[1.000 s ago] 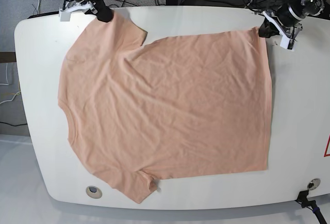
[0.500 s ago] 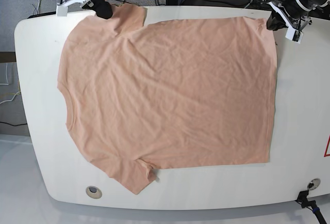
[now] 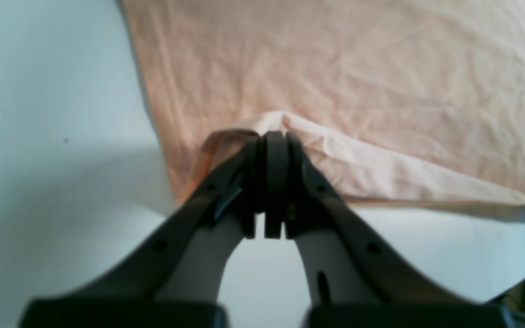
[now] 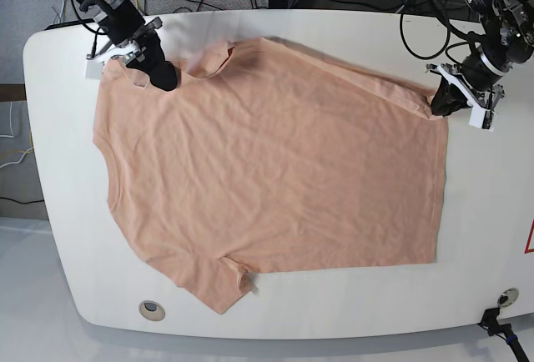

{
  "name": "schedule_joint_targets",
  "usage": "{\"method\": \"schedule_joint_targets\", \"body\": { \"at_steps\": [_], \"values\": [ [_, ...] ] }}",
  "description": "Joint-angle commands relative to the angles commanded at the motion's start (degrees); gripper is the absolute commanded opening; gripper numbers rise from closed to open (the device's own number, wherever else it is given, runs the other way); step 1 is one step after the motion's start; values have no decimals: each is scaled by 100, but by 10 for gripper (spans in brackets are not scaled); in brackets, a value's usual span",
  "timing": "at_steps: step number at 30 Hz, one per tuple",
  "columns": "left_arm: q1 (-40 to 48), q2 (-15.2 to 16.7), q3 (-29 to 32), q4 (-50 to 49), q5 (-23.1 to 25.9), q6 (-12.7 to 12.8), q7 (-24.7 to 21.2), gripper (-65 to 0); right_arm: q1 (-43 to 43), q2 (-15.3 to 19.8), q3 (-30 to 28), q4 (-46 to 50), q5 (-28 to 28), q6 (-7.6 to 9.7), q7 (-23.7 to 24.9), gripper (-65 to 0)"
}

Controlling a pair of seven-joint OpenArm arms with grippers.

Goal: Fold the T-shirt properly
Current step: 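Release and push the sleeve inward onto the shirt body with right gripper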

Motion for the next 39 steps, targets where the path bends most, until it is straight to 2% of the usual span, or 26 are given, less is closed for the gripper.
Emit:
{"method": "schedule_joint_targets", "body": {
  "at_steps": [2, 9, 13, 18, 21, 27, 36, 38, 39],
  "values": [
    [-176, 9, 0, -176, 0, 0, 0, -650, 229, 26, 0, -264, 0, 9, 0, -650],
    [-888, 0, 9, -1152, 0, 0, 0, -650, 1134, 448, 0, -1248, 0, 26, 0, -650],
    [-1371, -26, 9, -1802, 35, 0, -9, -650, 1574, 448, -9, -1732, -9, 26, 0, -650],
    [-1864, 9, 9, -2233, 580, 0, -9, -650, 2004, 431, -18, -2040, -149, 26, 0, -650],
    [-2119, 18, 9, -2541, 695, 0, -18, -650, 2312, 422, -18, -2154, -378, 35, 0, -650],
    [-2268, -9, 9, -2655, 695, 0, -18, -650, 2936, 440, -18, -2804, -404, 44, 0, -650],
    [-2277, -97, 9, -2655, 695, 0, -26, -650, 3191, 431, -18, -2848, -563, 18, 0, -650],
    [-2277, -97, 9, -2655, 686, 0, -70, -556, 3209, 422, -18, -2848, -835, 44, 0, -650],
    [-2277, -97, 9, -2655, 686, 0, -149, -529, 3218, 422, -18, -2848, -923, 44, 0, -650]
  ]
}}
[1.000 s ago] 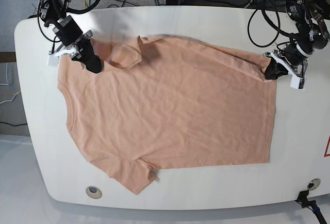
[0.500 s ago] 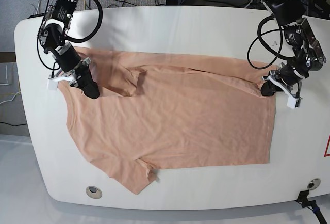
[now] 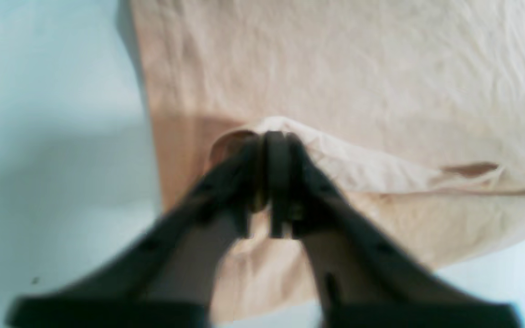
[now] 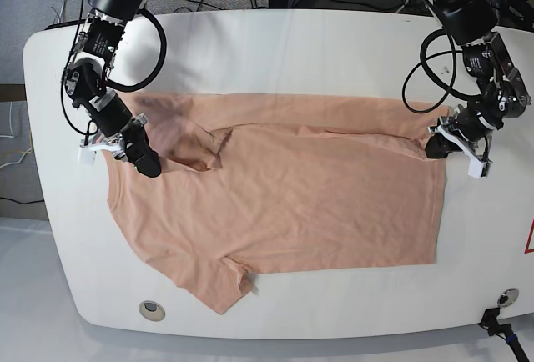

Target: Fold the T-shirt properly

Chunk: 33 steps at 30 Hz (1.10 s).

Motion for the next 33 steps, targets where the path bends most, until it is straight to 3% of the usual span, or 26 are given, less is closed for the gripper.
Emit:
{"method": "schedule_joint_targets", "body": {
  "at_steps": [3, 4, 9, 11, 18, 25, 28, 33],
  "values": [
    [0, -18, 9, 0, 9, 0, -220, -472, 97, 0, 0, 0, -220, -18, 0, -650],
    [0, -62, 9, 0, 9, 0, -255, -454, 105, 0, 0, 0, -255, -26, 0, -622],
    [-176, -220, 9, 18, 246, 0, -325, -366, 325, 26, -9, 9, -404, -35, 0, -245],
    [-281, -281, 9, 26, 422, 0, -325, -337, 440, 26, -9, 44, -492, -44, 0, -180],
    [-299, -466, 0, 782, 448, 0, -325, -333, 501, 413, -9, 536, -501, -18, -352, -179],
    [290, -554, 105, 1679, 448, 0, -325, -333, 211, 844, -193, 1125, -642, 9, -800, -179],
    [580, -571, 264, 1890, 448, 0, -431, -333, 18, 993, -879, 1741, -1591, 9, -800, -179],
    [1187, -589, 765, 2154, 448, 0, -1292, -333, -35, 949, -1987, 2664, -3578, 18, -782, -179]
  ]
}}
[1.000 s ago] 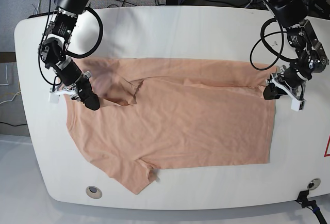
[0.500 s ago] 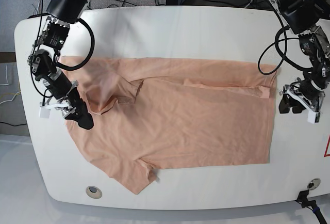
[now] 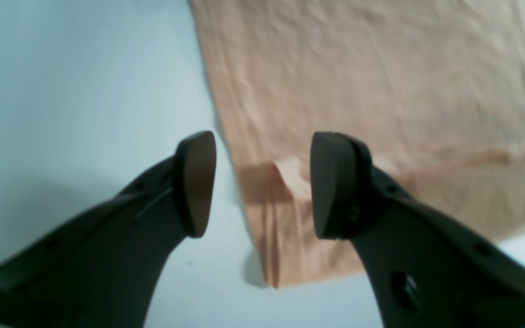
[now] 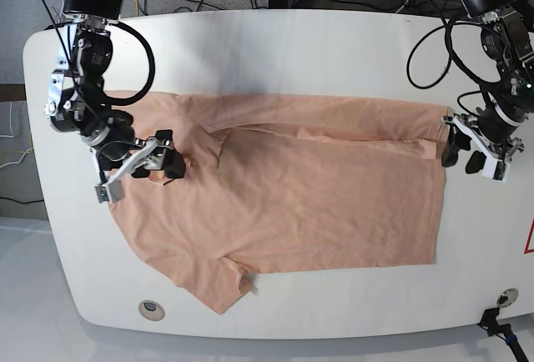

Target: Fold the T-shirt properly

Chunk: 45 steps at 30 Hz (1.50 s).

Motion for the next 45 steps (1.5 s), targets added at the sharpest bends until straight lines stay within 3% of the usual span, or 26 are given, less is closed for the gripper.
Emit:
{"method": "schedule_joint_targets", "body": {
  "at_steps": [4, 7, 10, 13, 15, 28, 35, 45],
  "values": [
    [114, 26, 53, 0, 237, 0, -114, -333, 0, -141, -229, -26, -818, 9, 343, -180],
    [114, 97, 53, 9, 519, 0, -123, -333, 0, -149, -316, -396, -1152, 220, 607, -196],
    [114, 158, 53, 9, 624, 0, -123, -333, 26, -158, -316, -862, -1231, 360, 853, -350],
    [114, 167, 53, 9, 651, 0, -132, -333, 35, -158, -316, -1081, -1248, 378, 1099, -556],
    [114, 167, 53, 9, 651, 0, -132, -333, 35, -149, -316, -1222, -1380, 378, 1160, -650],
    [88, 176, 62, -18, 651, 0, -132, -333, 862, -185, -352, -2804, -1547, 378, 1547, -650],
    [79, 176, 62, -26, 651, 0, -132, -333, 1433, -352, -360, -3789, -1547, 378, 2048, -650],
    [70, 167, 62, -26, 651, 0, -132, -333, 2040, -791, -352, -3692, -1495, 378, 1635, -650]
  ]
}}
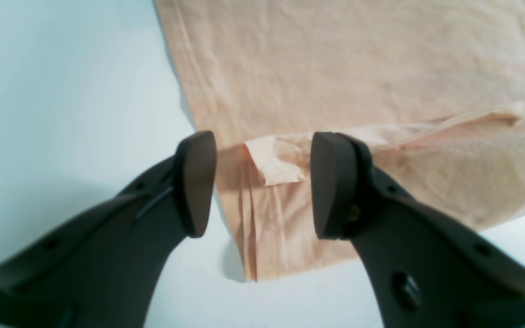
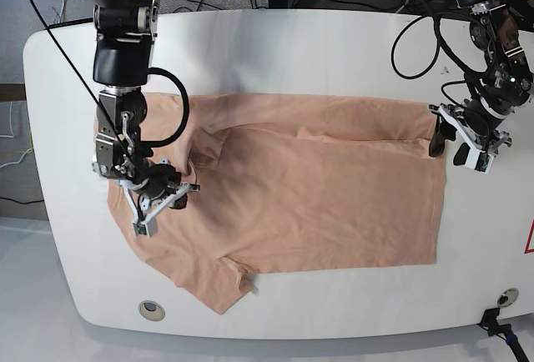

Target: Fold the T-shirt properly

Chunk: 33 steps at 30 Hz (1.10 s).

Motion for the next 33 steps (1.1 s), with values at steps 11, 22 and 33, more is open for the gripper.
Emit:
{"method": "schedule_joint_targets", "body": {
  "at_steps": [11, 22, 33],
  "values": [
    [0, -9, 0, -9, 0, 0, 0, -333, -1257, 97, 211, 2585, -62, -35, -1301, -650],
    [475, -53, -26, 273, 229, 0, -273, -324, -2884, 782, 1116, 3824, -62, -26, -1292, -298],
    [958, -123, -44, 273, 352, 0, -615, -288, -3411, 1363, 1705, 3042, -53, 9, -774, -273]
  ]
}}
